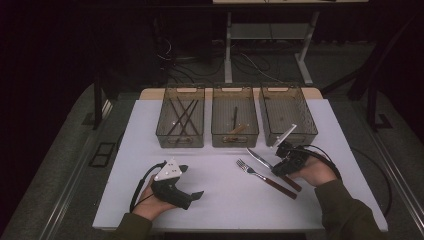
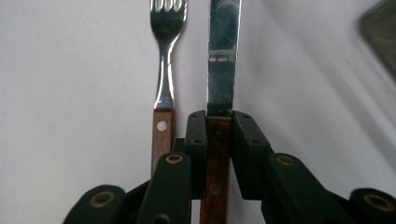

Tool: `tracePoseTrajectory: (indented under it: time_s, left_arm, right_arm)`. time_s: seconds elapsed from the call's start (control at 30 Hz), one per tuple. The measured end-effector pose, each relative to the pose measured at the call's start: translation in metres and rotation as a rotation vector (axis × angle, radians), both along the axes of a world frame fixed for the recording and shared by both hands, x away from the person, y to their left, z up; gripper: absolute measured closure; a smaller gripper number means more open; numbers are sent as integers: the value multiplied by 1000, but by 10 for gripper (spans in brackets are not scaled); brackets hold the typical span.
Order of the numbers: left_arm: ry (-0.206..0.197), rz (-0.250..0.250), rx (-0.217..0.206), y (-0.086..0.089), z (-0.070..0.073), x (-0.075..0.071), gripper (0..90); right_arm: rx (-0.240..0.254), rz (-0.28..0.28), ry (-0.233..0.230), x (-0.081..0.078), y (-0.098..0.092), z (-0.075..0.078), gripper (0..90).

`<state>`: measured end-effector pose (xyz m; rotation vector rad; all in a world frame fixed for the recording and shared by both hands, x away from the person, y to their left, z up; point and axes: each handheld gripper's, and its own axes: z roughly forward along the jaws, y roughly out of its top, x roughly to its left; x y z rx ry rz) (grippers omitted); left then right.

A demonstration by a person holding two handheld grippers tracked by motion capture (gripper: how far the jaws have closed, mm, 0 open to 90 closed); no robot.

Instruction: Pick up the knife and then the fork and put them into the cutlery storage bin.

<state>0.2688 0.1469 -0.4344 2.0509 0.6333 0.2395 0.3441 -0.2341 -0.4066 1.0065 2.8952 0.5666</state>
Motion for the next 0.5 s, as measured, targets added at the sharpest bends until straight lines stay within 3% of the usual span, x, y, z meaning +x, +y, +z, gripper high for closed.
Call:
tracePoseTrajectory:
  time_s: [0.2, 0.5]
  left_arm:
    - [2, -6, -4, 1, 0, 0, 0]
    - [12, -3, -22, 5, 0, 2, 0]
  right_arm:
    - [90, -35, -70, -2, -14, 10, 769]
    - [161, -81, -142, -4, -22, 14, 769]
